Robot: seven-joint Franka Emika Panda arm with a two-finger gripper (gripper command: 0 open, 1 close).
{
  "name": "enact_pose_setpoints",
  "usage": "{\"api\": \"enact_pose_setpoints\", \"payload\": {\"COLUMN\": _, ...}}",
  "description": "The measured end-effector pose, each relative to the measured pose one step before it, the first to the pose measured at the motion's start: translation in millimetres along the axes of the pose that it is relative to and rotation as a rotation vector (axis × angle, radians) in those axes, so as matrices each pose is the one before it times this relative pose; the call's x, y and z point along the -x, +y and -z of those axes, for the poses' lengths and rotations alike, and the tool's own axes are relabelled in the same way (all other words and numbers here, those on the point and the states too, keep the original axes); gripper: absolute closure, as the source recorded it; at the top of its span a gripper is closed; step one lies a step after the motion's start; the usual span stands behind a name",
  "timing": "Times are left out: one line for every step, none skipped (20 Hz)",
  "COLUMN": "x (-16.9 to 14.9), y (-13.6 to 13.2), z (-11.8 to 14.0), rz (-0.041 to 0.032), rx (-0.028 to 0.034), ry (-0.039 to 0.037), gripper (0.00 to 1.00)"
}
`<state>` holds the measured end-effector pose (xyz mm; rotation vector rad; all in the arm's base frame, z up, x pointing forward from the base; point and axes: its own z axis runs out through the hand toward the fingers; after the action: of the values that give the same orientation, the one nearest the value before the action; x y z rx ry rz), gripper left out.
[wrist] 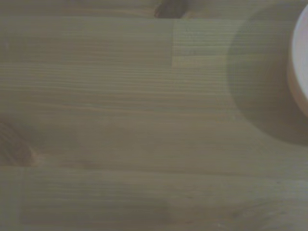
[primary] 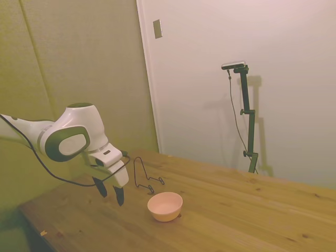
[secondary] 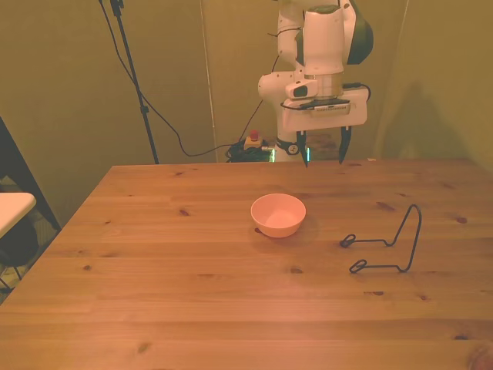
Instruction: Load the bowl
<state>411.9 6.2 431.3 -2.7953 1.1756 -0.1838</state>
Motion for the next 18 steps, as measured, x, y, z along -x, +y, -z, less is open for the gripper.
{"api": "enact_pose_setpoints", "payload": {"x": -0.19, "y": -0.10, "z": -0.10, "rz": -0.00011, "rx": -0.00015, "ry": 0.00003, "gripper": 0.00}}
{"api": "enact_pose_setpoints", "payload": {"x": -0.24, "y": 0.02, "z": -0.14, "rz": -0.00044, "rx": 0.00012, "ry": -0.00036, "gripper": 0.00}}
{"api": "enact_pose_setpoints", "payload": {"x": -2.28, "y": 0.01, "z": 1.98, "rz": -0.00096, "rx": -0.00109, "ry": 0.00522, "gripper": 0.00}}
{"api": "enact_pose_setpoints", "payload": {"x": -6.10, "y": 0.88, "z": 5.28, "rz": -0.00149, "rx": 0.00042, "ry": 0.01606, "gripper": 0.00}}
{"api": "enact_pose_setpoints", "payload": {"x": -9.64, "y": 1.99, "z": 7.46, "rz": -0.00836, "rx": -0.00066, "ry": 0.01687, "gripper": 0.00}}
{"api": "enact_pose_setpoints", "payload": {"x": -12.08, "y": 3.36, "z": 7.85, "rz": -0.01174, "rx": 0.00214, "ry": 0.02097, "gripper": 0.00}}
{"api": "enact_pose_setpoints", "payload": {"x": -12.77, "y": 3.47, "z": 6.41, "rz": -0.01544, "rx": 0.00214, "ry": 0.01500, "gripper": 0.00}}
{"api": "enact_pose_setpoints", "payload": {"x": -12.97, "y": 2.65, "z": 4.53, "rz": -0.01337, "rx": 0.00329, "ry": 0.01508, "gripper": 0.00}}
{"api": "enact_pose_setpoints", "payload": {"x": -12.01, "y": 0.96, "z": 2.27, "rz": -0.01173, "rx": 0.00519, "ry": 0.01255, "gripper": 0.00}}
{"api": "enact_pose_setpoints", "payload": {"x": -10.26, "y": -0.98, "z": -0.18, "rz": -0.01038, "rx": 0.00412, "ry": 0.00513, "gripper": 0.00}}
{"api": "enact_pose_setpoints", "payload": {"x": -8.47, "y": -2.58, "z": -2.07, "rz": -0.00685, "rx": 0.00729, "ry": 0.00340, "gripper": 0.00}}
{"api": "enact_pose_setpoints", "payload": {"x": -6.75, "y": -3.95, "z": -3.80, "rz": -0.00614, "rx": 0.00759, "ry": 0.00018, "gripper": 0.00}}
{"api": "enact_pose_setpoints", "payload": {"x": -4.90, "y": -4.80, "z": -5.16, "rz": -0.00445, "rx": 0.00610, "ry": -0.00440, "gripper": 0.00}}
{"api": "enact_pose_setpoints", "payload": {"x": -3.93, "y": -5.15, "z": -5.79, "rz": -0.00522, "rx": 0.00688, "ry": -0.00606, "gripper": 0.00}}
{"api": "enact_pose_setpoints", "payload": {"x": -2.90, "y": -5.82, "z": -6.09, "rz": -0.00333, "rx": 0.00605, "ry": -0.00532, "gripper": 0.00}}
{"api": "enact_pose_setpoints", "payload": {"x": -2.14, "y": -5.72, "z": -6.45, "rz": -0.00384, "rx": 0.00556, "ry": -0.00331, "gripper": 0.00}}
{"api": "enact_pose_setpoints", "payload": {"x": -1.35, "y": -6.27, "z": -6.58, "rz": -0.00426, "rx": 0.00418, "ry": -0.00232, "gripper": 0.00}}
{"api": "enact_pose_setpoints", "payload": {"x": 0.04, "y": -6.06, "z": -7.03, "rz": -0.00305, "rx": 0.00675, "ry": -0.00343, "gripper": 0.00}}
